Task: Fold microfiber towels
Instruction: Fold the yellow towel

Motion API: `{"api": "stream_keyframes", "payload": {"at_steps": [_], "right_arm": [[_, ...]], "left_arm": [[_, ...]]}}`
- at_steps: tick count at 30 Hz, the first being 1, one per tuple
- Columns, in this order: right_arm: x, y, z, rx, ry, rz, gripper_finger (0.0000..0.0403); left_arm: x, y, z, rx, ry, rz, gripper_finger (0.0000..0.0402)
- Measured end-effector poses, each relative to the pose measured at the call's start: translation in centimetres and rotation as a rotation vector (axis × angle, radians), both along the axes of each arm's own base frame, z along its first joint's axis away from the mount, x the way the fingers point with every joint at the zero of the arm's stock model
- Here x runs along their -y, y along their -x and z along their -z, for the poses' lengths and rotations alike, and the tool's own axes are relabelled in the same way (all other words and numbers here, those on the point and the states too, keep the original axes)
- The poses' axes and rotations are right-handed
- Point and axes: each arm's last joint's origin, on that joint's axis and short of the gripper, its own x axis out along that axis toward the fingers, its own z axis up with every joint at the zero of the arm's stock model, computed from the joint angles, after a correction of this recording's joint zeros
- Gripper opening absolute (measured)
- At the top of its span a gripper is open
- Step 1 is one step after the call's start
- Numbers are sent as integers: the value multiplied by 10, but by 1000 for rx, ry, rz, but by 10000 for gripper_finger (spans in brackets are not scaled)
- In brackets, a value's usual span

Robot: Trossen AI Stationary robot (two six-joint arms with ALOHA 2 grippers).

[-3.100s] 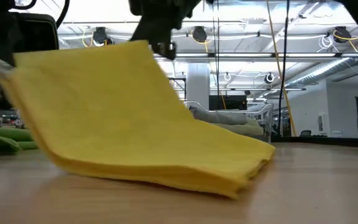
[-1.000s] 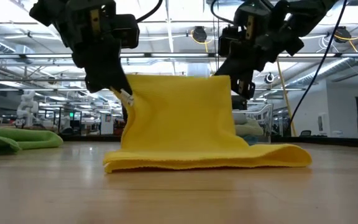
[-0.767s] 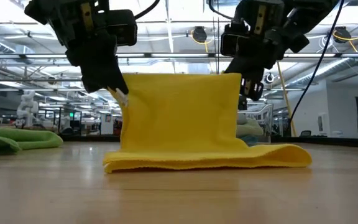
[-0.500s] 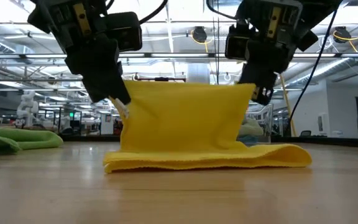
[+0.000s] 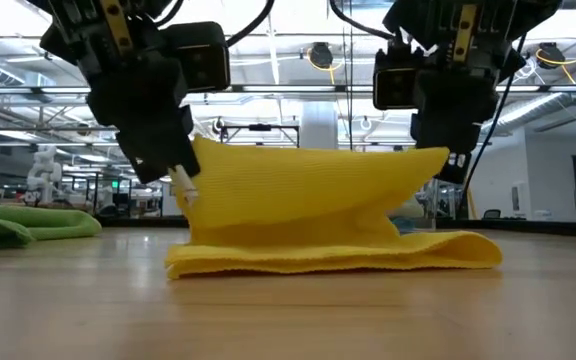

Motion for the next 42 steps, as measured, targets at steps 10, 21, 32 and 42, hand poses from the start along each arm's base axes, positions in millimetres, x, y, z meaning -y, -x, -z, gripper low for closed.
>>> {"api": "stream_keyframes", "payload": {"at_steps": [10,21,32,42], "right_arm": [[-6,-2,1,-6,-3,62,3],[-21,0,12,-76,-16,31,4],[-25,2,13,-87,-36,41,4],[-24,-4,8,-53,-92,137,4]], "left_arm": [[10,6,2,-21,-41,-19,11],[17,7,1,3,-49,-9,11],[17,5,-1,26,-29,-48,13],[15,1,-4,50,19,-242,28]]}}
